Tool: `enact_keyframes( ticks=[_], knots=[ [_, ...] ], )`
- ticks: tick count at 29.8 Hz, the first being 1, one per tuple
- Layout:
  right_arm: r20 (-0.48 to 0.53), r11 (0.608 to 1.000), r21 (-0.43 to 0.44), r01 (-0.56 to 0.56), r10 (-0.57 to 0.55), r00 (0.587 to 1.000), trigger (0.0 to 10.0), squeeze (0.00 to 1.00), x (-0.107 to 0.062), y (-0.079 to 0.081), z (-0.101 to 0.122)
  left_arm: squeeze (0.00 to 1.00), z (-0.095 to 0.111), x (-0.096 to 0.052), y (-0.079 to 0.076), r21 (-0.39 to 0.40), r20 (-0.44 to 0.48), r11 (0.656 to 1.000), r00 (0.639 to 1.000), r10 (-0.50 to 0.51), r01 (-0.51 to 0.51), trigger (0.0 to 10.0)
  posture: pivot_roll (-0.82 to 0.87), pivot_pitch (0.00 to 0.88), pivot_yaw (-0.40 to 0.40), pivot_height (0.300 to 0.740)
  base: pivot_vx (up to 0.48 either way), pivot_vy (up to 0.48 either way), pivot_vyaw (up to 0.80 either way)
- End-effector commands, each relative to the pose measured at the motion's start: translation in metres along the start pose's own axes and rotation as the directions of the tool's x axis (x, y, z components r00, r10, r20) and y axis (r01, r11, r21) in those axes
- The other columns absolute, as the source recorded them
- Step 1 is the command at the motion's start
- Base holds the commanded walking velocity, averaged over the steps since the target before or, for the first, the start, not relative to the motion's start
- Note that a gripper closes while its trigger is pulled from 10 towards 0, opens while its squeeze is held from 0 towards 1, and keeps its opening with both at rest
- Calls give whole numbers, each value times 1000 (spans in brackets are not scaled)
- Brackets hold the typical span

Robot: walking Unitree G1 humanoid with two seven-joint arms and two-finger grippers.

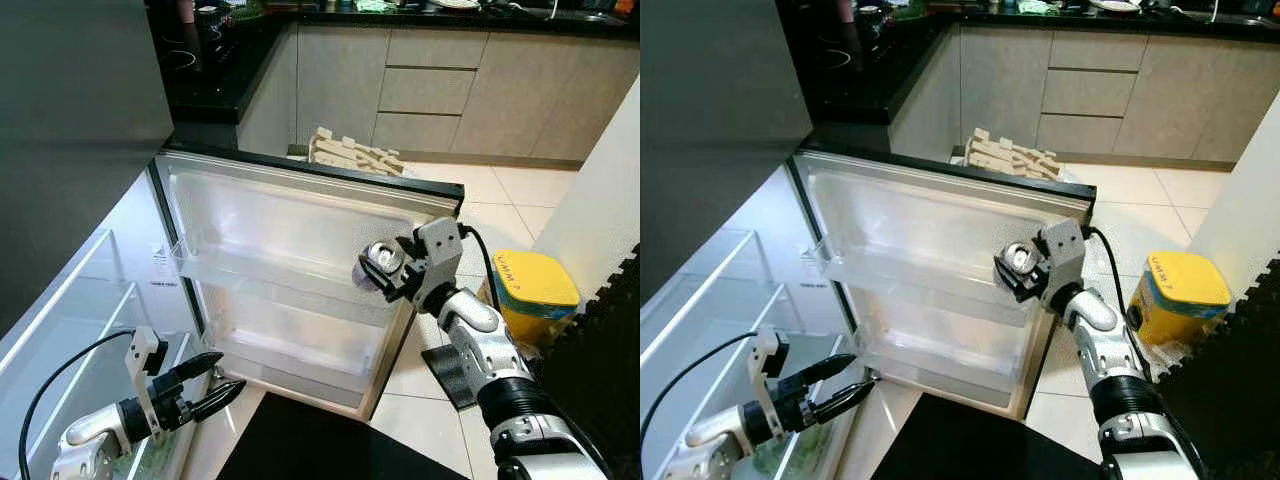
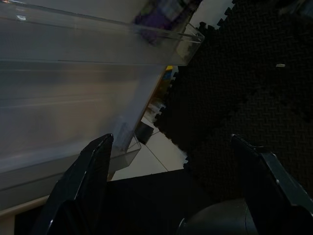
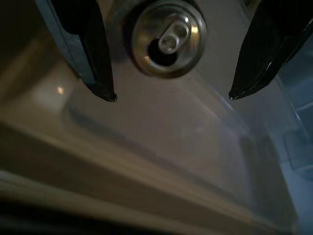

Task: Restocking fridge

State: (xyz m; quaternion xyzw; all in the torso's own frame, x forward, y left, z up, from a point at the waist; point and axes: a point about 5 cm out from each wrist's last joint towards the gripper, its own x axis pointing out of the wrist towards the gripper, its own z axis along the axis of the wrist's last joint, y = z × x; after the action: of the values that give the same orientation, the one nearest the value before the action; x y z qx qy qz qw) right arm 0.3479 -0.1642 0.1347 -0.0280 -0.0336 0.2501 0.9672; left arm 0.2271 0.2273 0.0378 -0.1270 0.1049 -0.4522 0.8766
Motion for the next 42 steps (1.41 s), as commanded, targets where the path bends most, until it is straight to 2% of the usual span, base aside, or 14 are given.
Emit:
enact_keyframes(
  ticks=[1, 8, 17, 20, 23, 25, 26, 29, 32, 37, 42],
  knots=[
    [81, 1000, 15, -20, 19, 997, 10000, 0, 1, 0, 12, 0, -3, 2, -3, -14, 6, 1000, 1000, -12, 12, 10000, -53, 0, -19, 740, 0, 0, 0],
    [161, 998, 14, -59, 56, 985, 10000, 0, 0, 1, 24, 0, -4, 3, -4, -22, 4, 1000, 1000, -18, 18, 10000, -54, 0, -19, 740, 0, 0, 0],
    [203, 994, 22, -111, 104, 974, 10000, 0, -2, 6, 28, 0, -4, 2, -4, -21, 0, 1000, 1000, -17, 17, 10000, -52, 0, -17, 740, 0, 0, 0],
    [167, 987, -7, -160, 159, 973, 10000, 0, -3, 12, 23, 0, -4, 2, -4, -22, 0, 1000, 1000, -19, 19, 10000, -50, 0, -18, 740, 0, 0, 0],
    [26, 951, -136, -279, 285, 958, 10000, 0, -11, 19, 8, 0, -4, 2, -4, -21, -2, 1000, 1000, -21, 21, 10000, -47, 0, -18, 740, 0, 0, 0],
    [-25, 926, -165, -339, 339, 940, 10000, 0, -18, 19, 5, 0, -4, 1, -4, -21, -3, 1000, 1000, -23, 23, 10000, -49, 0, -17, 740, 0, 0, 0],
    [-25, 926, -165, -339, 339, 940, 10000, 0, -18, 19, 5, 0, -4, 1, -4, -21, -3, 1000, 1000, -23, 23, 10000, -49, 0, -17, 740, 0, 0, 0],
    [-164, 869, -229, -439, 410, 897, 10000, 0, -33, 11, -1, 0, -4, 2, -5, -23, -5, 999, 1000, -29, 29, 10000, -51, 0, -15, 740, 0, 0, 0],
    [-222, 854, -270, -446, 395, 891, 10000, 0, -41, 2, -2, 0, -4, 3, -5, -25, -6, 999, 999, -33, 32, 10000, -53, 0, -15, 740, 0, 0, 0],
    [-187, 886, -332, -325, 276, 943, 10000, 0, -45, -20, 6, 0, -4, 5, -6, -27, -6, 999, 999, -40, 40, 10000, -60, 0, -9, 740, 0, 0, 0],
    [-219, 880, -355, -315, 250, 943, 10000, 0, -48, -20, -3, 0, -4, 5, -5, -30, -8, 999, 999, -46, 45, 10000, -62, 0, -6, 740, 0, 0, 0]
  ],
)
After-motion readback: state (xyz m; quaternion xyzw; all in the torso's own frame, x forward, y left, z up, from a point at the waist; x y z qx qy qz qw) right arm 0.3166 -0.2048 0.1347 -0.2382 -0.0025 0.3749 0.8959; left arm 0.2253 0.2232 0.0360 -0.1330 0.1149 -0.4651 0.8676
